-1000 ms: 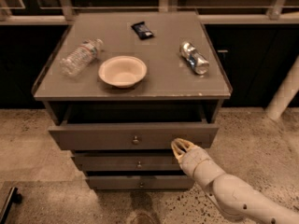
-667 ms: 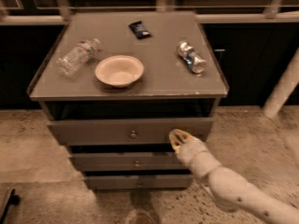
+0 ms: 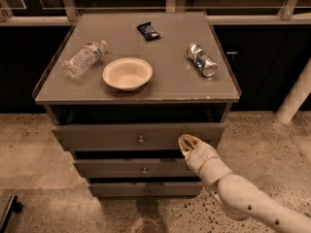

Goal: Close top drawer

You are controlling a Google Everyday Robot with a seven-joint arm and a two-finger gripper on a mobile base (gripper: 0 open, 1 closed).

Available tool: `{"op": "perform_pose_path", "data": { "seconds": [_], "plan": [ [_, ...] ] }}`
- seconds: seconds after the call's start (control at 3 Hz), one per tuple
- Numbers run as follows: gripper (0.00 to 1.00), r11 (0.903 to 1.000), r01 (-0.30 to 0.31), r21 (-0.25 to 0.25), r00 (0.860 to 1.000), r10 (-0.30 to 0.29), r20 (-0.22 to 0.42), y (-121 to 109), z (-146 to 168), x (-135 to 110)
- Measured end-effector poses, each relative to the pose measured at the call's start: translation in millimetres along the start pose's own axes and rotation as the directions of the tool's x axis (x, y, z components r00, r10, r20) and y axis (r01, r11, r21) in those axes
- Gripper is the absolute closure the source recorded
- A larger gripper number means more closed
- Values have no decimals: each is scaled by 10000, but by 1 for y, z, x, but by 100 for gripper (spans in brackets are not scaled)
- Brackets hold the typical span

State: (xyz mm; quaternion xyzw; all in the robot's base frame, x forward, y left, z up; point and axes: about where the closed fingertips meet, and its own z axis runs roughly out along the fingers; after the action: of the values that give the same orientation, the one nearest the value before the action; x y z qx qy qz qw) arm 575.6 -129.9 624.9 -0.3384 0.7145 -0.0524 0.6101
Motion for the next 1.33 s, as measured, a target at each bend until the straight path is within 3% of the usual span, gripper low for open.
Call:
{"op": "perform_pose_path", "data": {
  "seconds": [0.33,1.0,1.33],
  "plan": [
    [100,9999,-69,101,10000,69,15,-2,-2,1],
    [100,9868,-847,1378,9899,991,-1009,-21,-80,36],
    [82,9813,-1136,1556,9840,1327,-1187,-32,-110,45]
  ]
}}
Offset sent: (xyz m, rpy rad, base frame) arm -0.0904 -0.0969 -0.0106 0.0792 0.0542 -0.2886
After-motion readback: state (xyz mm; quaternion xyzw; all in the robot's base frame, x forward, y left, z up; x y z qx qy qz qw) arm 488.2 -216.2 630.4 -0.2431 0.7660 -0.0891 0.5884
